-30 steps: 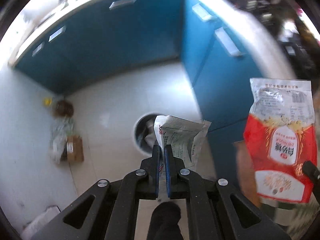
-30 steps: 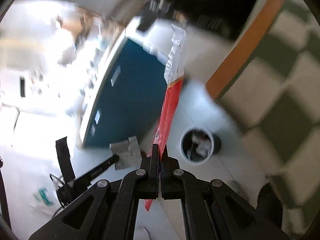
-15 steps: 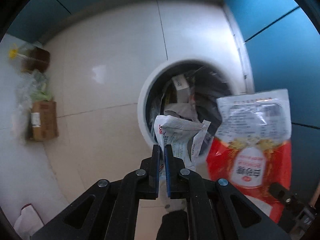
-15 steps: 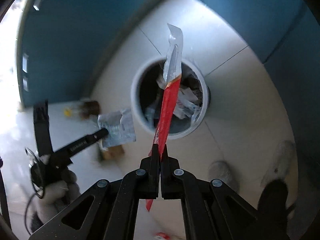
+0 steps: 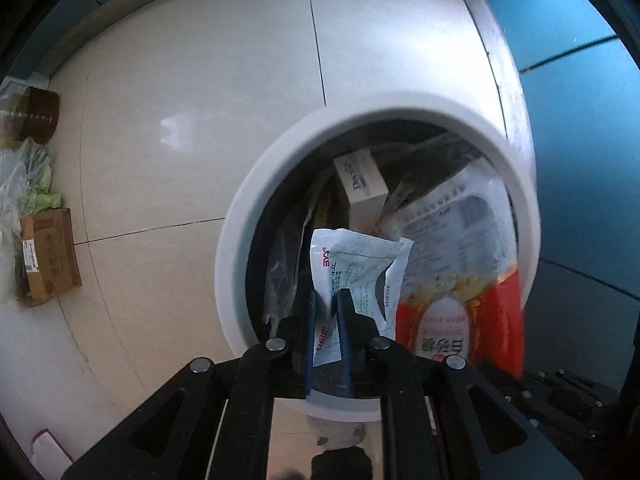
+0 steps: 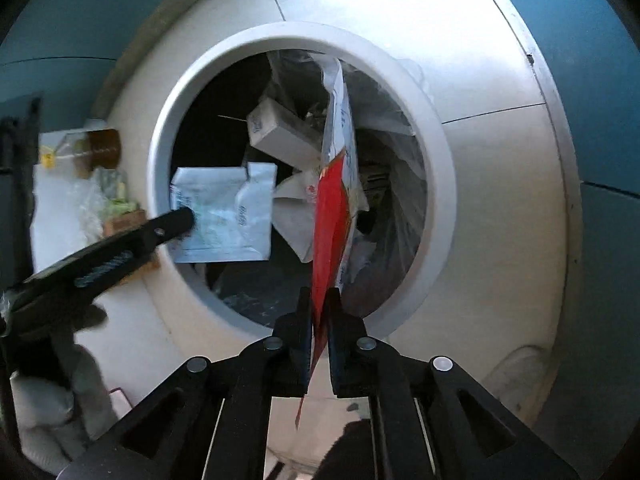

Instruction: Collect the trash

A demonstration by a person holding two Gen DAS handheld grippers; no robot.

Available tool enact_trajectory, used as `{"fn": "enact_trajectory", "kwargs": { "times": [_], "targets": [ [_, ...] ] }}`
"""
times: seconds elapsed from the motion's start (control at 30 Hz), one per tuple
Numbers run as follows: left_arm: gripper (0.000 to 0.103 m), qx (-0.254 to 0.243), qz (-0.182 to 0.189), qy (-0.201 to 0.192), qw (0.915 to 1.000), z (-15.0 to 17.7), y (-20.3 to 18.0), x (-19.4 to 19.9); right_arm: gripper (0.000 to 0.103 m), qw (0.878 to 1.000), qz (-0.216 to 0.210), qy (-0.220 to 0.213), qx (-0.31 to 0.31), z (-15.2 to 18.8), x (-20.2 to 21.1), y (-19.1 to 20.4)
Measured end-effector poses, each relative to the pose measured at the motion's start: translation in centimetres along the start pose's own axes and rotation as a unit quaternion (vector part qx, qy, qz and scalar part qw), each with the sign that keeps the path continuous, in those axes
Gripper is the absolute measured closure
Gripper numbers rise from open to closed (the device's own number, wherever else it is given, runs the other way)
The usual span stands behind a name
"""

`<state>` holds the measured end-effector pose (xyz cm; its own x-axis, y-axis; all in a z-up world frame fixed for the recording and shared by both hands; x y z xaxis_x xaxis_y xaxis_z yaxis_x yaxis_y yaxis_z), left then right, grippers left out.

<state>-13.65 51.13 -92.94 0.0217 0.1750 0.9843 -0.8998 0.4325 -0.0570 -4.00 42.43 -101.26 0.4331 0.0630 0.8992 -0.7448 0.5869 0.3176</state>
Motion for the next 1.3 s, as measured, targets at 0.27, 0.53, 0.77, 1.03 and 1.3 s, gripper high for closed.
{"fn": "enact_trajectory", "kwargs": {
  "times": [0.27, 0.53, 0.77, 1.03, 1.3],
  "targets": [
    [0.004, 0.005, -0.015, -0.042, 0.9990, 1.6, 0.8, 5.9, 0.012, 0.990, 0.075, -0.116, 0.043, 0.3, 10.1, 0.3],
    [0.003, 0.000, -0.071, -0.134, 0.9884, 7.9, 2.0, 21.3, 0.000, 0.960, 0.163, -0.209, 0.087, 5.8, 23.1, 3.7],
    [0.003, 0.010, -0.067, -0.208, 0.9759, 14.5, 0.5, 35.3, 0.000, 0.936, 0.174, -0.290, 0.096, 13.3, 37.3, 8.1],
    [0.003, 0.029, -0.049, -0.278, 0.9589, 22.8, -2.2, 48.9, 0.000, 0.924, 0.143, -0.335, 0.118, 23.9, 50.7, 11.5],
    [0.003, 0.043, -0.033, -0.329, 0.9427, 31.2, -4.0, 57.8, 0.000, 0.907, 0.090, -0.388, 0.138, 35.4, 62.9, 12.3]
  ]
}}
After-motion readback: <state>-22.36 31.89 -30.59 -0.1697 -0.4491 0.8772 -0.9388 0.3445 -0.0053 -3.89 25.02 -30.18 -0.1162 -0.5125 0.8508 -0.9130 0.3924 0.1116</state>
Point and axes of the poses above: each gripper's, at about its wrist camera, not at the fingertips, and x roughly against the way its jaws point, y to its left, z to its underside, the point moved 9 cm from there along -x, roughly the way its jaws point, and after that the axes turned 3 degrees about -x, right-handed, at the moved point
